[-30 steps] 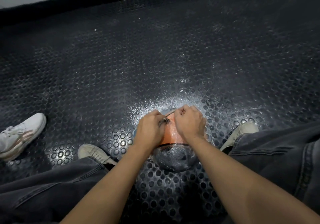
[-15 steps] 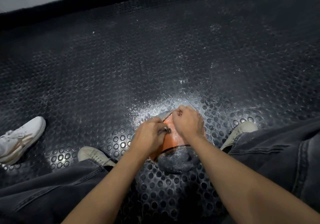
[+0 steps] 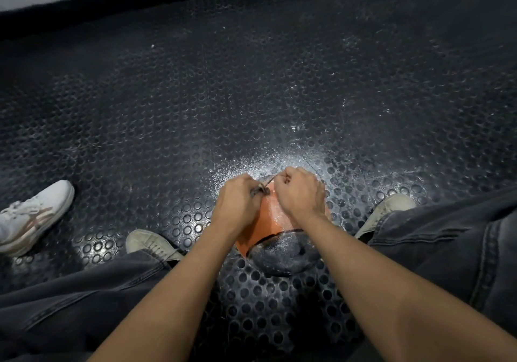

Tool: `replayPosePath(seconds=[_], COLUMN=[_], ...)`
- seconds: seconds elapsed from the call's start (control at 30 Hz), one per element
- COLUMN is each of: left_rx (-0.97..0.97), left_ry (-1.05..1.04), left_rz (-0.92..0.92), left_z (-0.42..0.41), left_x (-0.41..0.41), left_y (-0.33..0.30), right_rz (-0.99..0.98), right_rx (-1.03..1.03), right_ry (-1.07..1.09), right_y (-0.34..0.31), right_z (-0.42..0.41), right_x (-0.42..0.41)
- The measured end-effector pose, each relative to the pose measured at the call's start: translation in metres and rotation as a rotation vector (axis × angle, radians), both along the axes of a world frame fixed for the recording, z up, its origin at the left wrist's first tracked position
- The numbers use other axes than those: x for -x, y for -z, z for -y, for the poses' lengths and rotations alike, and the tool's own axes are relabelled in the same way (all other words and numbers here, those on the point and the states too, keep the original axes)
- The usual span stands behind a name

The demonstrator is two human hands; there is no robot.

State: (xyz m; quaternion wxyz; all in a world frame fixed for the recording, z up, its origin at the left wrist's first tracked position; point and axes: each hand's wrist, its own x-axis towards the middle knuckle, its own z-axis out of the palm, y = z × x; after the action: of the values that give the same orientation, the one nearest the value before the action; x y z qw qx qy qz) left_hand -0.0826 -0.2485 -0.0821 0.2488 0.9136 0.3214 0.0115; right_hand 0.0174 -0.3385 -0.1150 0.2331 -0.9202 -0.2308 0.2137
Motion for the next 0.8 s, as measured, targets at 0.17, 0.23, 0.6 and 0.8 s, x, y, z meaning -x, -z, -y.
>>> replayPosePath(seconds=[0.17, 0.23, 0.6, 0.8], left_rx=[-0.003, 0.043, -0.008, -0.047], left_ry=[0.151, 0.229, 0.274, 0.289], left_rz=[0.085, 0.092, 0.081, 0.128], left_z=[0.028, 0.036, 0.023, 0.028], left_x=[0.023, 0.032, 0.022, 0.022], left_y=[-0.006, -0.009, -0.007, -0.008], right_rz=[0.027, 0.01, -0.006, -0.046], right_rx=[0.005, -0.01, 0.032, 0.065], right_ry=[0.09, 0.116, 0.168, 0.219], right_y=[0.006, 0.007, 0.008, 0.005], right_z=[0.001, 0.002, 0.002, -0.002], right_x=[-0.004, -0.008, -0.008, -0.008])
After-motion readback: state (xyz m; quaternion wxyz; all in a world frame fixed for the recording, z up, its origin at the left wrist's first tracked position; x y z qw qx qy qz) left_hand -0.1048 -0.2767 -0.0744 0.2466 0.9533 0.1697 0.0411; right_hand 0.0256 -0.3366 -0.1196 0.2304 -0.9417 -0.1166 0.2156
